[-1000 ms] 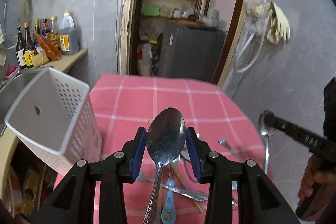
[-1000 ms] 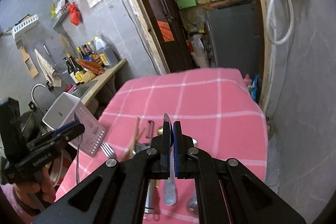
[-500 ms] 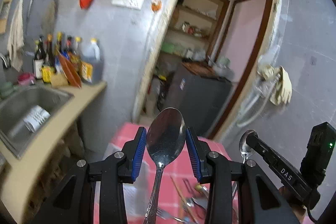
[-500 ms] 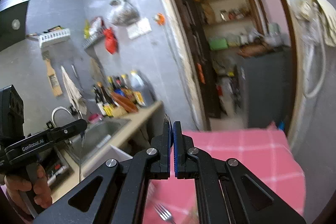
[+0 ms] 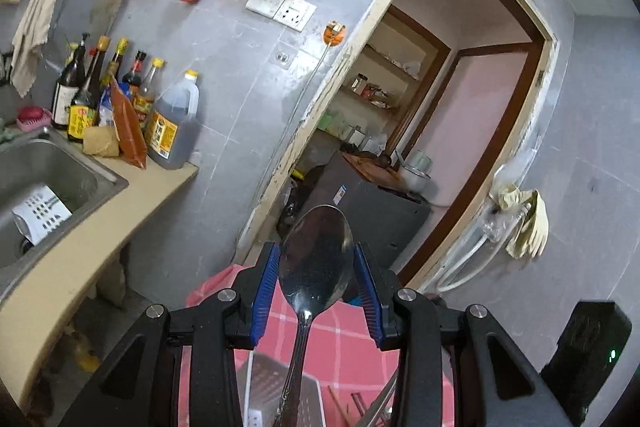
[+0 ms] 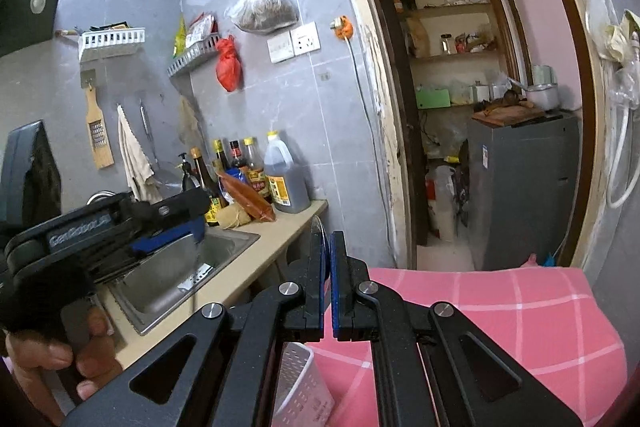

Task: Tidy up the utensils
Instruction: 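Lower both spoons into the white basket and open both grippers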

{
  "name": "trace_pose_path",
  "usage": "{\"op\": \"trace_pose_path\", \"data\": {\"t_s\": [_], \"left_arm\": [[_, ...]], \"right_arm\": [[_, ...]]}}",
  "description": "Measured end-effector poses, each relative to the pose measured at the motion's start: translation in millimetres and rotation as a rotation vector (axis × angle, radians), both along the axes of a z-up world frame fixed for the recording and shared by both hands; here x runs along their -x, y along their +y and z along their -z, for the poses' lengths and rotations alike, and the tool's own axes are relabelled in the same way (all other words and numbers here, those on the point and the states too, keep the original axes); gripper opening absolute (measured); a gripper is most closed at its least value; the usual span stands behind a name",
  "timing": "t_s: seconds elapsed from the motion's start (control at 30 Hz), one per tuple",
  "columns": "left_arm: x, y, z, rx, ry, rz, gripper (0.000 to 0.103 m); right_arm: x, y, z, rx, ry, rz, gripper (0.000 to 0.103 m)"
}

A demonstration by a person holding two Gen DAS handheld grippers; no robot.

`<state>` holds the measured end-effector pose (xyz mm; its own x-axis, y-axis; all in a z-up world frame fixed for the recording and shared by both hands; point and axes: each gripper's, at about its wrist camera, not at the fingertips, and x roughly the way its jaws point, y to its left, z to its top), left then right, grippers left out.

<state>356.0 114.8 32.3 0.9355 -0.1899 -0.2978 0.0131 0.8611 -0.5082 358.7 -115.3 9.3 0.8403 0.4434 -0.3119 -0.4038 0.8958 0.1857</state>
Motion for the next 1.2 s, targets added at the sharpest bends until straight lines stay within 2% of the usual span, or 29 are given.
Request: {"op": "trace_pose_path", "data": {"t_s": [0.2,0.3,0.5,0.83,0.97,1.07,1.2], "left_arm": [[-7,-1,9,-0.011,0.004,0.019,0.037],[-2,-3,17,-0.041,0.033,0.025,0.037],[14,5,31,-0.033,0.072,0.023,0.037],[35,11,41,-0.040,0.133,0.121,0.037],[44,10,41,-0.048,0.139,0.137,0.037],[50,8,38,-0.061,0.139,0.124,0.043],[61,2,33,-0.104,0.128,0.082,0.051]], "right_arm": [[-1,9,12,0.024,0.007,-0.012,0.003],[-2,13,22,0.037,0.036,-0.033,0.003],[1,21,37,0.049,0.085,-0.090,0.003],[7,15,52,0.020,0.163,-0.142,0.004],[13,10,53,0.020,0.176,-0.149,0.011],[19,4,48,0.011,0.166,-0.146,0.027],[28,-7,40,0.008,0.152,-0.118,0.032]]}}
